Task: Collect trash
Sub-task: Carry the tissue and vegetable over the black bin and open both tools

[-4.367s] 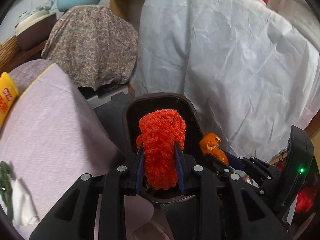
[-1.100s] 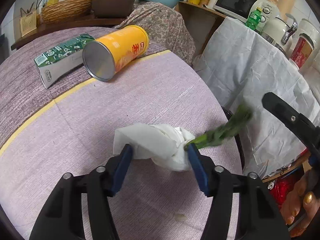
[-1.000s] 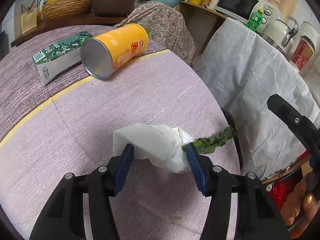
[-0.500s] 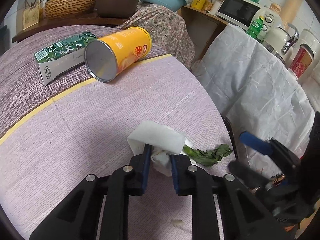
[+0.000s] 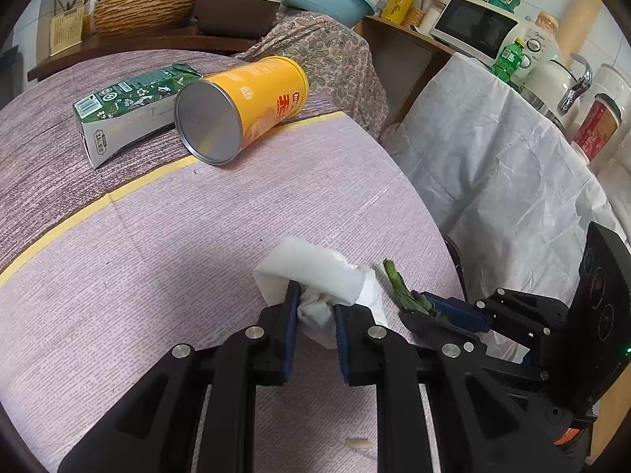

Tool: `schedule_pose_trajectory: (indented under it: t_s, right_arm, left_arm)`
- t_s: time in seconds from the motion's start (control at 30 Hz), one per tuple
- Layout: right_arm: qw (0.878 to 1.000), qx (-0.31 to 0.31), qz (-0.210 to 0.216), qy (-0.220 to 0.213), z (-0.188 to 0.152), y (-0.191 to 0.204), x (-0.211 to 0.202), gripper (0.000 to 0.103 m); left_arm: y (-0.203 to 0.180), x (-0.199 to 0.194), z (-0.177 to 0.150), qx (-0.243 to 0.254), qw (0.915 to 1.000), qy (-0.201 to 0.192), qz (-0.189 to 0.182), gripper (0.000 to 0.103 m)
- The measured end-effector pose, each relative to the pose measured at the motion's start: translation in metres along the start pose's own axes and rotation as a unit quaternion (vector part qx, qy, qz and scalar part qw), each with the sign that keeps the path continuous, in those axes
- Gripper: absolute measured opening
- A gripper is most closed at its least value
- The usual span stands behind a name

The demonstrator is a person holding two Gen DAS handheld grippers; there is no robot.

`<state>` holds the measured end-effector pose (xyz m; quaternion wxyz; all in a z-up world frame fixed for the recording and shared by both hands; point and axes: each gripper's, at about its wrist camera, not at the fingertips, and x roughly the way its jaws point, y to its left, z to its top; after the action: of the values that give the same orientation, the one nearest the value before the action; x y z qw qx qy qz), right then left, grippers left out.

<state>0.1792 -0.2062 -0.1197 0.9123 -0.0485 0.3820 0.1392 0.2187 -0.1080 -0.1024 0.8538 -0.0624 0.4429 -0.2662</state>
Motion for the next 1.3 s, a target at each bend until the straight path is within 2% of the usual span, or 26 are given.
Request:
schedule_pose_trajectory:
  t_s: [0.17,0.37,0.53,0.63,0.77,0.93,1.1,1.17,1.27,1.3]
  right_arm:
    - [0.999,0.039,0.006,-0.022,-0.008,-0.002,-0.012,0.013]
    - [0.992,0.106,0.001,-0.069,-0.02,-0.016,-0.04,0.013]
    - [0.979,0.17,-0.036,-0.106,-0.036,-0.044,-0.071,0.013]
    - [0.972,0.201,-0.07,-0.103,-0.051,-0.068,-0.079,0.013]
    - [0.954,0.269,-0.104,-0.087,-0.077,-0.109,-0.079,0.013]
    - [0.935,0.328,-0.118,-0.059,-0.114,-0.151,-0.062,0.013]
    - [0.921,0.372,-0.115,-0.026,-0.146,-0.182,-0.029,0.016]
    - [0.917,0.381,-0.118,-0.013,-0.156,-0.189,-0.019,0.025]
    - [0.914,0.384,-0.131,-0.009,-0.169,-0.191,-0.015,0.032]
    - [0.913,0.383,-0.139,-0.007,-0.173,-0.191,-0.016,0.039]
  left_arm:
    - [-0.009,-0.005,-0.001,0.019,0.9997,-0.01,0.012,0.017]
    - [-0.028,-0.016,0.002,0.044,0.9988,-0.023,0.006,0.017]
    - [-0.057,-0.019,0.004,0.071,0.9969,-0.028,-0.016,0.017]
    - [-0.08,-0.015,0.005,0.09,0.9951,-0.025,-0.032,0.017]
    - [-0.117,-0.002,0.008,0.124,0.9906,-0.014,-0.055,0.017]
    - [-0.159,0.028,0.01,0.152,0.9853,0.012,-0.077,0.017]
    - [-0.192,0.058,0.006,0.183,0.9802,0.031,-0.068,0.017]
    - [-0.2,0.07,0.004,0.191,0.9791,0.038,-0.061,0.017]
    - [-0.211,0.091,0.001,0.201,0.9768,0.055,-0.049,0.017]
    - [-0.212,0.097,-0.001,0.204,0.9762,0.06,-0.045,0.017]
